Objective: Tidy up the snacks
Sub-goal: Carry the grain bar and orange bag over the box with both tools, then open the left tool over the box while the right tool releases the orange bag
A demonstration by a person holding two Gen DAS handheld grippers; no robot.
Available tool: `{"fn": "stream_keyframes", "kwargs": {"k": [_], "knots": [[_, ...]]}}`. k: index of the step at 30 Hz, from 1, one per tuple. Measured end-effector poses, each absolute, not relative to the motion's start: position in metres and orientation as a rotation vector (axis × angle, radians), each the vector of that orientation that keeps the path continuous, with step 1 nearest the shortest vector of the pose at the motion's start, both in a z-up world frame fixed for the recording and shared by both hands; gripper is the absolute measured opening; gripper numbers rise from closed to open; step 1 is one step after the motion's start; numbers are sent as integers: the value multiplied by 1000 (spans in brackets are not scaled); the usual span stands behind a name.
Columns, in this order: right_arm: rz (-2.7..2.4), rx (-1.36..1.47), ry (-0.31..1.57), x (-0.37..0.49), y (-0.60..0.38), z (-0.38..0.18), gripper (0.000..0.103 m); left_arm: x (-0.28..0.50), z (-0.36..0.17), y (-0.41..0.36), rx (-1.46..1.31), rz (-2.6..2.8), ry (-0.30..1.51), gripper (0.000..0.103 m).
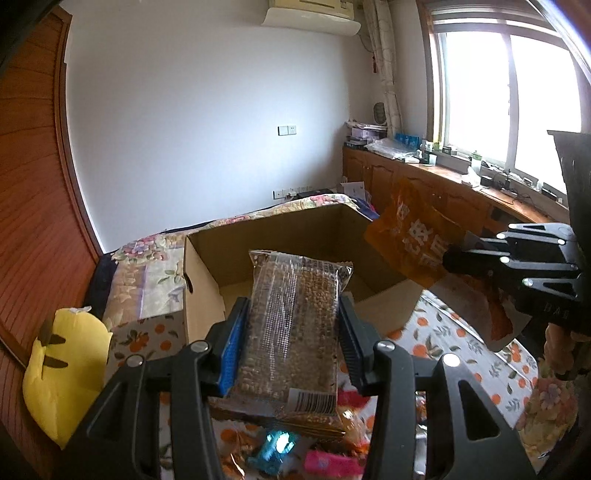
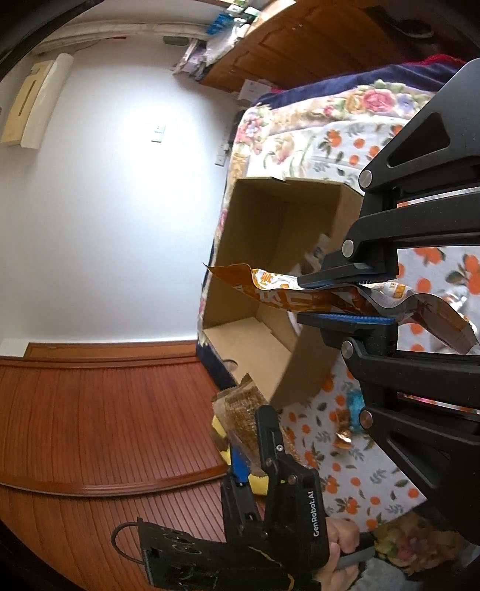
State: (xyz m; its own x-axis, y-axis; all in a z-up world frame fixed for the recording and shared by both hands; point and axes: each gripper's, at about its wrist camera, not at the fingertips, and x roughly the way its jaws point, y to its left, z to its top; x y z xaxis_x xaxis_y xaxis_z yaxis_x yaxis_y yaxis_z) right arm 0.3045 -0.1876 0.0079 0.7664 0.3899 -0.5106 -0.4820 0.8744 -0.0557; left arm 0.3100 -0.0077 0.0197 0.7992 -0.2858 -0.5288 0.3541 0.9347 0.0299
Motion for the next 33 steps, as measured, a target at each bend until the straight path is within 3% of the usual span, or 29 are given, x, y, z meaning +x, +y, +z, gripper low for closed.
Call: {"fn": "stream_keyframes", "kwargs": {"k": [10, 24, 27, 33], "knots": [[483, -226, 497, 353, -172, 11, 10, 367, 14, -2, 119, -327, 544, 46], [453, -226, 556, 433, -165, -29, 10, 428, -22, 1, 87, -305, 600, 46], [439, -230, 560, 442, -167, -33, 4, 432, -27, 1, 86, -304, 609, 46], [432, -262, 597, 449, -162, -51, 4, 439, -43, -6, 88, -312, 649, 46]]}}
